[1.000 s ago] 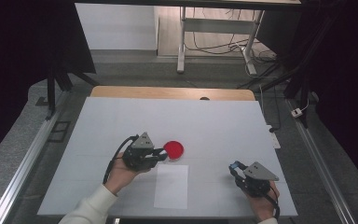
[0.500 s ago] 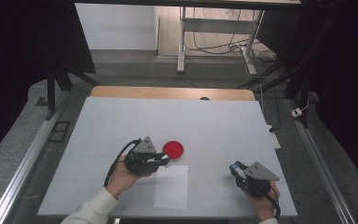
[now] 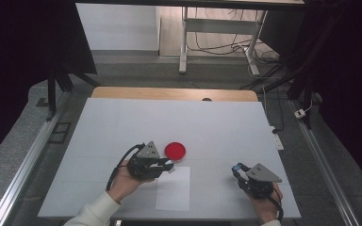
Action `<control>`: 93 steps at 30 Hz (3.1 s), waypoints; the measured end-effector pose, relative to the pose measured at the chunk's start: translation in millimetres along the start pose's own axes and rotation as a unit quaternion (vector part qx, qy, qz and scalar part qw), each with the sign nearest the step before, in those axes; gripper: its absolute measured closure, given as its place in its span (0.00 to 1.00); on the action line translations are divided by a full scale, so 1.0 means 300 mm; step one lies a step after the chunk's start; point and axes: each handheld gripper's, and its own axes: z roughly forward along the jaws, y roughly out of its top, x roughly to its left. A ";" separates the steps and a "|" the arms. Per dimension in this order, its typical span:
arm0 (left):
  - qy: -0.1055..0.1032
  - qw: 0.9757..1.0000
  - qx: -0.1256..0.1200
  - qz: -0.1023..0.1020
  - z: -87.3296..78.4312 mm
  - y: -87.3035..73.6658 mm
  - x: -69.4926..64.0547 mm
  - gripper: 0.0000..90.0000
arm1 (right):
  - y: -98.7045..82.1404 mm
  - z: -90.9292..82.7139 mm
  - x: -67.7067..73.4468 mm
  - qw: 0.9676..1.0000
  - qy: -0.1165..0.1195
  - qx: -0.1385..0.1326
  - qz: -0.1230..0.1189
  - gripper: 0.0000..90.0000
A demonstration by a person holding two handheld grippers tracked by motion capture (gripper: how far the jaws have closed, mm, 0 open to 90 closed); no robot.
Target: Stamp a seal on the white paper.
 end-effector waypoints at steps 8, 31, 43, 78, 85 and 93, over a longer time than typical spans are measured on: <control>-0.006 1.000 0.006 0.003 0.013 -0.011 -0.012 0.84 | 0.000 0.000 0.000 1.000 0.001 0.000 0.000 0.72; -0.019 0.999 0.031 0.009 0.062 -0.041 -0.024 0.84 | -0.001 0.002 0.002 1.000 0.002 -0.002 0.000 0.72; -0.019 0.999 0.044 0.013 0.088 -0.049 -0.024 0.84 | -0.001 0.003 0.002 1.000 0.002 -0.001 0.000 0.72; -0.018 0.997 0.065 0.028 0.125 -0.069 -0.038 0.84 | -0.002 0.004 0.003 1.000 0.003 0.000 -0.002 0.72; -0.013 0.997 0.069 0.034 0.129 -0.069 -0.042 0.84 | -0.002 0.005 0.003 1.000 0.003 0.002 -0.003 0.72; -0.011 0.996 0.077 0.042 0.133 -0.070 -0.046 0.84 | -0.002 0.005 0.003 1.000 0.002 0.003 -0.003 0.72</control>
